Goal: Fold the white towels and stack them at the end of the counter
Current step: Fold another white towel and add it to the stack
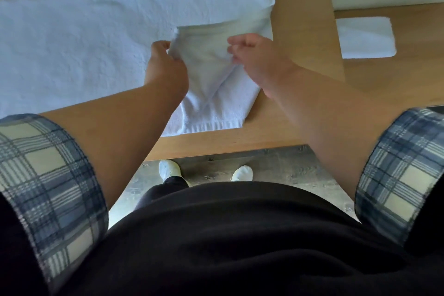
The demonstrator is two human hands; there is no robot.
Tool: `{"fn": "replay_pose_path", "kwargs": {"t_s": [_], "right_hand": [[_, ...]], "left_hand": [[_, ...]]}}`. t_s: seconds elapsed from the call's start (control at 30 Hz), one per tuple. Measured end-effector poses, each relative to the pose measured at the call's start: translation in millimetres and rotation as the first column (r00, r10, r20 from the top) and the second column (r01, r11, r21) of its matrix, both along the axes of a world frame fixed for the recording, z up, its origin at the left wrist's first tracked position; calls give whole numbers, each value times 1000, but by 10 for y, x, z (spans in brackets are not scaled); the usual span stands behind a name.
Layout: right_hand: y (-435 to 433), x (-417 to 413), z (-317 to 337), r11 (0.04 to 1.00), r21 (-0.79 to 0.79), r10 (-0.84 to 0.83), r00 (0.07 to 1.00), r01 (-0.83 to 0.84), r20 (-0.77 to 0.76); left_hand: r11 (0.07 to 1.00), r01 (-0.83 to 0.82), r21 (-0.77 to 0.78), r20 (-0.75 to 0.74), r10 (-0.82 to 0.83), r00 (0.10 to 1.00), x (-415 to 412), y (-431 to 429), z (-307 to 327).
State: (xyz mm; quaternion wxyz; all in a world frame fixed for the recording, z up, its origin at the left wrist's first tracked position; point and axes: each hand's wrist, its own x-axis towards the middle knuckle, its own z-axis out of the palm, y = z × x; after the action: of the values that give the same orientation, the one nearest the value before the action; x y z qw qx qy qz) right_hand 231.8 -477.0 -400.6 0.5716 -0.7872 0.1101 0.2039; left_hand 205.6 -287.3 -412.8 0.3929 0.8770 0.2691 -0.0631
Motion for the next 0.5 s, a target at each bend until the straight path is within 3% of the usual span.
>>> {"fn": "replay_pose_path", "kwargs": {"t_s": [0.13,0.2,0.27,0.3,0.37,0.43,0.5], "right_hand": [[-257,-25,-210,935,-191,-284,954,297,96],[-374,-107,-285,912,-219,-362,932,347,-26],[-475,-186,-399,892,-183,-440,886,413,-146],[-476,-231,-398,863,-90,-505,841,497,-196],[-483,-269,-342,825,-1,-555,809,566,-195],[-471,-235,-319,859,47,-487,843,509,-226],[-446,-156,-297,895,58,-416,873,443,-254]], "left_hand": [[992,-91,-90,-180,73,981,96,23,-155],[987,-30,161,-128,51,990,72,-66,-103],[907,121,404,88,-171,981,-29,-168,13],[860,257,440,186,-367,911,-83,-231,78],[700,587,406,235,-701,673,-192,-377,139],[501,803,321,93,-861,500,-312,-543,125],[339,871,356,-134,-904,406,-468,-663,-7]]}}
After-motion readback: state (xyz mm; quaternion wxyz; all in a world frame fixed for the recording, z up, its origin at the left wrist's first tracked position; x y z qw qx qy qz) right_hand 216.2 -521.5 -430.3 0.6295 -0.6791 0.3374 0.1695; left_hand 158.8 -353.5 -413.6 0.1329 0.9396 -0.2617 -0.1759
